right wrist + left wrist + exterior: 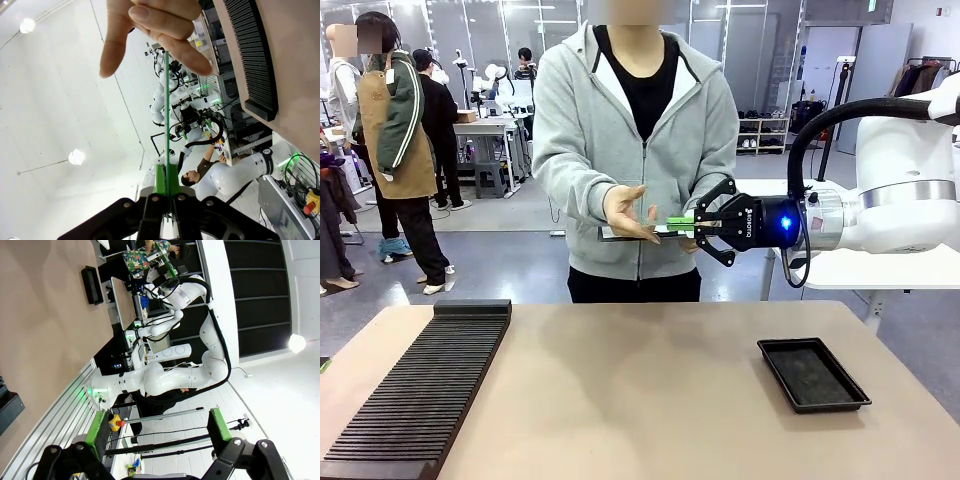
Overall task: Inspect the PCB.
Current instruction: Place the Blank PCB in the ESD tray.
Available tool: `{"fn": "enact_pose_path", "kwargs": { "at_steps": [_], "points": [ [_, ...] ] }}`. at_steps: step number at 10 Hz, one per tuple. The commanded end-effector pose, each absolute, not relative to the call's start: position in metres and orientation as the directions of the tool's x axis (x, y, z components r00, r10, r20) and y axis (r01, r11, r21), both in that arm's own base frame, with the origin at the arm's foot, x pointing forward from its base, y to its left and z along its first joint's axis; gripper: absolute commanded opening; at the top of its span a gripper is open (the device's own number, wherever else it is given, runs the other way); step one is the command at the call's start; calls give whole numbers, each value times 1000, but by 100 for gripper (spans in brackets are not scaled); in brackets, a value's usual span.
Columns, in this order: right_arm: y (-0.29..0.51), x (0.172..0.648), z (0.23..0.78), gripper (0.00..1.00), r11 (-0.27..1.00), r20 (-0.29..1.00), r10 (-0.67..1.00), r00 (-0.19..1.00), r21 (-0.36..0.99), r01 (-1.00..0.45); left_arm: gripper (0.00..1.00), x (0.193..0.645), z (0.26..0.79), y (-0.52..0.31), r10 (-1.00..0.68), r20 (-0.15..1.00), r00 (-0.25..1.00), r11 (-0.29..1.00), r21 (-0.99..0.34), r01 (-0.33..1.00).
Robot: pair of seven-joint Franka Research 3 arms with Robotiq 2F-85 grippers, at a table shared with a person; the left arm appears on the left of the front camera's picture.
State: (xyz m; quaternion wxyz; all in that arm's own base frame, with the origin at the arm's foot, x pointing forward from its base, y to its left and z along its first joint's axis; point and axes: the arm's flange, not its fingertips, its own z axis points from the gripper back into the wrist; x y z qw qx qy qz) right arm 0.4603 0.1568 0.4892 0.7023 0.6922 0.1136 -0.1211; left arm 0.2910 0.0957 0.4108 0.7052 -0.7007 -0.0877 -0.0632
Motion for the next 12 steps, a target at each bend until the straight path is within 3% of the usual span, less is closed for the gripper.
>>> {"fn": "enact_pose_path", "kwargs": {
  "at_steps": [1, 4, 6, 9, 12],
  "points": [
    [157, 460, 490, 0, 12, -331, -12, 943, 943, 332, 100, 290, 412, 97, 35, 216, 976, 7, -976, 216],
    [154, 459, 495, 3, 23, -300, 23, 954, 954, 299, 100, 290, 412, 97, 35, 216, 976, 7, -976, 216],
    [137, 450, 508, 3, 124, -197, 60, 979, 974, 188, 100, 290, 412, 97, 35, 216, 976, 7, -976, 216],
    [83, 433, 521, 3, 280, -140, 81, 987, 953, 112, 100, 290, 412, 97, 35, 216, 976, 7, -976, 216],
    [43, 418, 512, 3, 528, -62, 37, 997, 849, 33, 100, 290, 412, 97, 35, 216, 976, 7, -976, 216]
  ]
}}
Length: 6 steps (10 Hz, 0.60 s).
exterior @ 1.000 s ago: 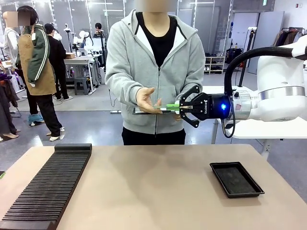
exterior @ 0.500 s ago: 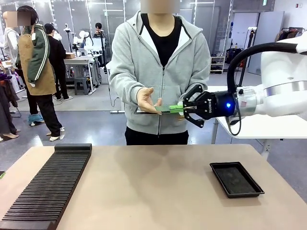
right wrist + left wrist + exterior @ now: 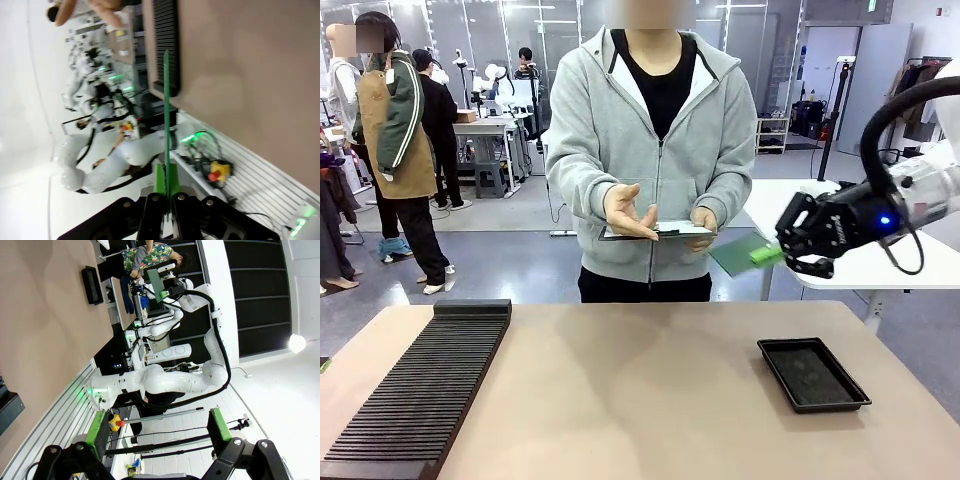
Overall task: Inspect the PCB.
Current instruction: Place the Blank PCB in the ESD tray.
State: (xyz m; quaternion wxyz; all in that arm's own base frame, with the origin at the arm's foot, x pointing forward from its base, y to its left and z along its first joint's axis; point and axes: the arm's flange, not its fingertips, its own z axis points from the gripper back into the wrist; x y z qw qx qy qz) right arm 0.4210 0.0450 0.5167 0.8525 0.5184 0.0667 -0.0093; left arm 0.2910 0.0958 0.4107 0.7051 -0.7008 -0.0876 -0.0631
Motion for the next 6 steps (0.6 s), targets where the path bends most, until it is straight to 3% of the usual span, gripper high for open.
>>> {"fn": "enact_pose_path", "kwargs": {
  "at_steps": [1, 6],
  "points": [
    [33, 418, 504, 3, 555, -22, 39, 999, 832, -3, 100, 290, 412, 97, 35, 216, 976, 7, -976, 216],
    [-12, 428, 467, 3, 718, 24, 47, 999, 694, -50, 100, 290, 412, 97, 35, 216, 976, 7, -976, 216]
  ]
}}
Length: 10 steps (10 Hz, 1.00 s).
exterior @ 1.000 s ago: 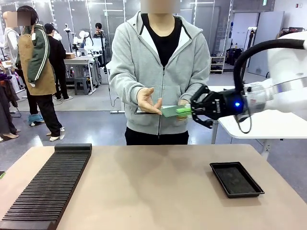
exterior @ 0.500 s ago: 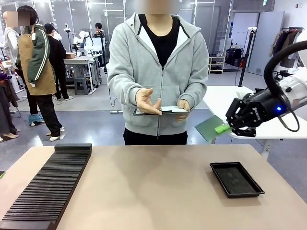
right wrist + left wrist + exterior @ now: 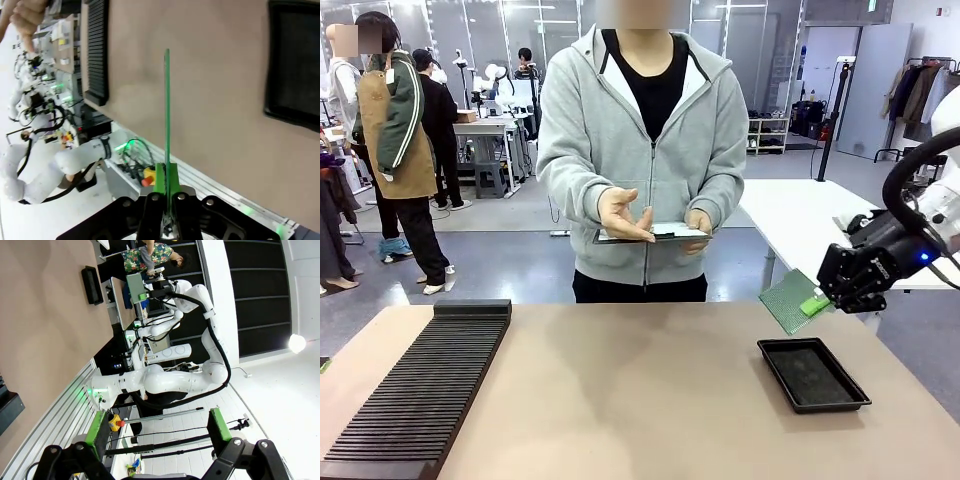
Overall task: Inspect the PCB.
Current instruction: Place the Blank PCB in the ESD tray.
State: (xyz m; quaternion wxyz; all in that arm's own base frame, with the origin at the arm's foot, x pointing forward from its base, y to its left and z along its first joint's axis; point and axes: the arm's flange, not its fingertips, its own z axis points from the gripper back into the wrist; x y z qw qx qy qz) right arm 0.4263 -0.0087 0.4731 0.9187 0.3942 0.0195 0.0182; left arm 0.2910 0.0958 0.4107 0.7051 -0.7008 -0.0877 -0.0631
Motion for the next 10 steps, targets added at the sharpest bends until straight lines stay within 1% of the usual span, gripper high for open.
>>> {"fn": "enact_pose_path", "kwargs": {
  "at_steps": [1, 3, 4, 6, 8, 9, 10],
  "points": [
    [-17, 429, 460, 3, 721, 45, 33, 998, 691, -55, 100, 290, 412, 97, 35, 216, 976, 7, -976, 216],
    [-25, 431, 446, 3, 772, 84, -6, 996, 634, -49, 100, 290, 412, 97, 35, 216, 976, 7, -976, 216],
    [-26, 433, 441, 3, 767, 105, -17, 994, 639, -54, 100, 290, 412, 97, 35, 216, 976, 7, -976, 216],
    [-26, 438, 427, 3, 801, 120, 9, 993, 593, -79, 100, 290, 412, 97, 35, 216, 976, 7, -976, 216],
    [-24, 441, 418, 3, 801, 97, 13, 995, 595, -69, 100, 290, 412, 97, 35, 216, 976, 7, -976, 216],
    [-24, 439, 415, 3, 805, 50, 6, 999, 593, -34, 100, 290, 412, 97, 35, 216, 976, 7, -976, 216],
    [-18, 433, 428, 3, 800, 104, -30, 994, 598, -38, 100, 290, 412, 97, 35, 216, 976, 7, -976, 216]
  ]
}}
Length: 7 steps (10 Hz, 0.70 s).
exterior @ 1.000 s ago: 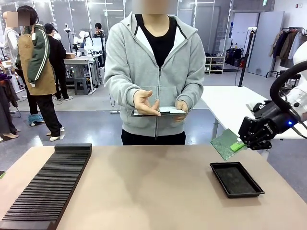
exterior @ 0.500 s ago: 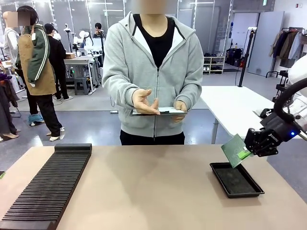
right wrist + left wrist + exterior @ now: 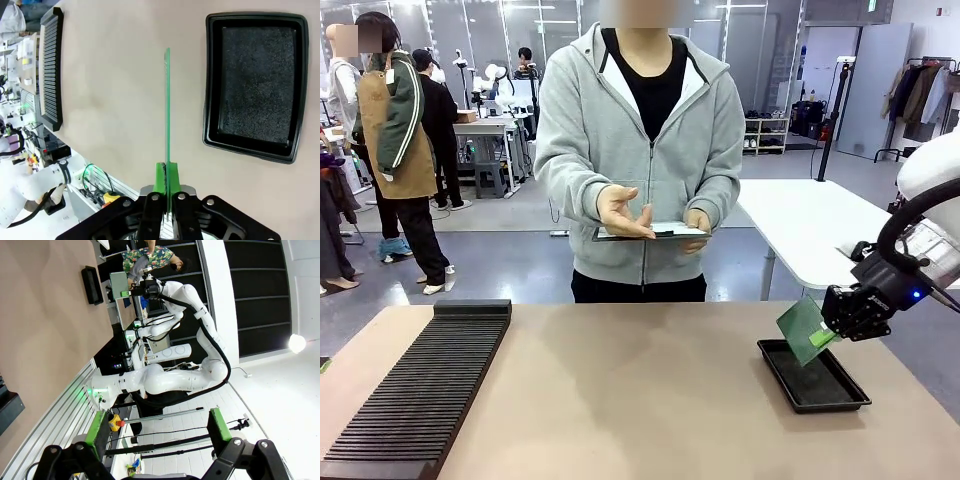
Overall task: Inspect the PCB.
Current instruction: Place the Blank PCB in the ESD tray.
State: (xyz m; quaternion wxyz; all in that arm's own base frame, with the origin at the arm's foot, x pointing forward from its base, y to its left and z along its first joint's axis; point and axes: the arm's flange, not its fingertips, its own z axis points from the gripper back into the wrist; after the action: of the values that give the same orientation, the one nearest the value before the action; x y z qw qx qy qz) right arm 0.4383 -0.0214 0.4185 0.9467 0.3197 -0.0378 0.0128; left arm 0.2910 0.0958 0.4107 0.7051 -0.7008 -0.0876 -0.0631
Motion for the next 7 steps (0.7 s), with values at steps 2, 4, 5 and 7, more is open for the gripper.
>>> {"fn": "enact_pose_path", "kwargs": {
  "at_steps": [2, 4, 5, 7],
  "points": [
    [-22, 439, 419, 3, 794, 79, 1, 997, 605, -49, 100, 290, 412, 97, 35, 216, 976, 7, -976, 216],
    [-22, 438, 419, 3, 795, 81, 0, 997, 605, -49, 100, 290, 412, 97, 35, 216, 976, 7, -976, 216],
    [-21, 452, 408, 3, 830, 36, -13, 999, 558, -9, 100, 290, 412, 97, 35, 216, 976, 7, -976, 216],
    [-29, 475, 390, 3, 849, 34, -25, 999, 528, 3, 100, 290, 412, 97, 35, 216, 976, 7, -976, 216]
  ]
}}
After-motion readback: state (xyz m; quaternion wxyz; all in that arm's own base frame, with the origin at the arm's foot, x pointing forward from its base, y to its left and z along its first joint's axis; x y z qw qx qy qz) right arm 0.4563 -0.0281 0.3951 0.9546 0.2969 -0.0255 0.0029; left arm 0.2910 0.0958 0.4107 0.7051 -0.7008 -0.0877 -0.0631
